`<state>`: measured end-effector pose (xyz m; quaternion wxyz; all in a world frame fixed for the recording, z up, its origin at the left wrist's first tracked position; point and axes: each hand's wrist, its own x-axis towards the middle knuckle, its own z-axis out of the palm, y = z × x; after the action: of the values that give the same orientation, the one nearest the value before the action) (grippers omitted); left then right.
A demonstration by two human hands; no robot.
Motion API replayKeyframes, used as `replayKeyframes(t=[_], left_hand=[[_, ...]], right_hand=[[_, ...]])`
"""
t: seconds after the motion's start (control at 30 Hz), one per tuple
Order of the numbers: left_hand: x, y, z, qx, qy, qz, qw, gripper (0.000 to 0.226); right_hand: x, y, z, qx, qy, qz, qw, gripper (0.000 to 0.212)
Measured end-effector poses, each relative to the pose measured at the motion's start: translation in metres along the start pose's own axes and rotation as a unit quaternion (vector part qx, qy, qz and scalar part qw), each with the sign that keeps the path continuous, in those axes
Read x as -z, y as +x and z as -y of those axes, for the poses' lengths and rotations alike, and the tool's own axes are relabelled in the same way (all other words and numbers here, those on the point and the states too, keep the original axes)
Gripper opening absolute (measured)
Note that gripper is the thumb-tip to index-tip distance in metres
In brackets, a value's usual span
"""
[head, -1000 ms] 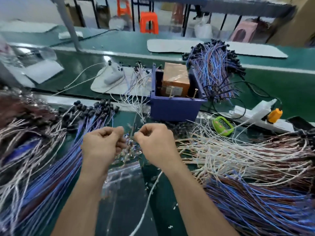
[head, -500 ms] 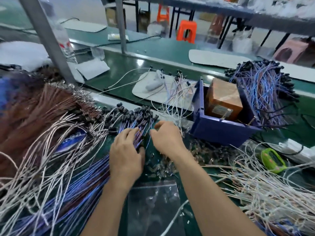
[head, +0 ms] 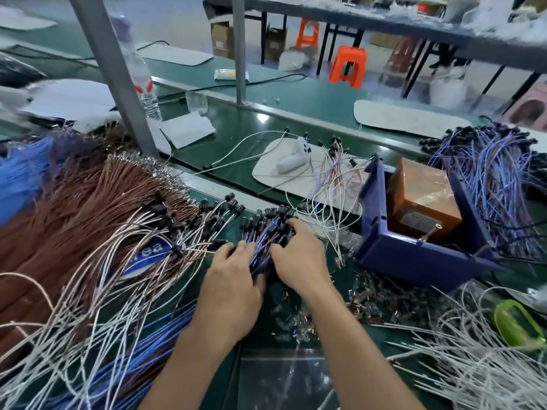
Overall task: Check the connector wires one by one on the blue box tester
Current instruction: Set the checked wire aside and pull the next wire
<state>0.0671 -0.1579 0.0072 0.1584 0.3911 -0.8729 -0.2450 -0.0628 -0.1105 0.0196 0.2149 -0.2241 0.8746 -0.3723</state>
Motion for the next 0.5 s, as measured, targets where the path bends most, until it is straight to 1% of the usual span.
replayKeyframes(t=[0.07, 0.13, 0.17, 0.2, 0.27, 0.3, 0.33, 0.37, 0.43, 0.5], left_hand=[[0.001, 0.001, 0.002, -0.035, 0.0, 0.024, 0.999, 0.063], [0.015, 0.003, 0.005, -0.055, -0.007, 0.029, 0.998, 0.058], [0.027, 0.006, 0.01, -0.055, -0.011, 0.01, 0.998, 0.055], [0.039, 0.01, 0.02, -0.051, -0.008, -0.026, 0.998, 0.055], [0.068, 0.022, 0.05, -0.015, 0.051, -0.086, 0.995, 0.066], [0.082, 0.026, 0.067, 0.021, 0.085, -0.097, 0.991, 0.074], [0.093, 0.029, 0.083, 0.055, 0.109, -0.099, 0.988, 0.081], [0.1, 0.03, 0.096, 0.079, 0.117, -0.096, 0.985, 0.086], [0.103, 0.026, 0.109, 0.101, 0.115, -0.097, 0.983, 0.092], [0.1, 0.019, 0.114, 0.121, 0.121, -0.132, 0.976, 0.099]], right_hand=[[0.006, -0.005, -0.008, -0.002, -0.001, -0.014, 1.0, 0.067], [0.01, -0.013, -0.01, -0.001, -0.002, -0.023, 1.0, 0.066], [0.011, -0.018, -0.01, 0.004, -0.002, -0.029, 1.0, 0.065], [0.012, -0.023, -0.007, 0.013, -0.006, -0.038, 0.999, 0.064], [0.012, -0.031, 0.001, 0.046, -0.046, -0.07, 0.995, 0.063], [0.01, -0.033, 0.008, 0.074, -0.076, -0.081, 0.991, 0.062], [0.006, -0.034, 0.017, 0.116, -0.106, -0.072, 0.985, 0.061], [0.002, -0.034, 0.027, 0.168, -0.138, -0.038, 0.975, 0.061], [-0.011, -0.031, 0.051, 0.268, -0.195, 0.065, 0.941, 0.066], [-0.027, -0.023, 0.073, 0.321, -0.231, 0.138, 0.908, 0.073]])
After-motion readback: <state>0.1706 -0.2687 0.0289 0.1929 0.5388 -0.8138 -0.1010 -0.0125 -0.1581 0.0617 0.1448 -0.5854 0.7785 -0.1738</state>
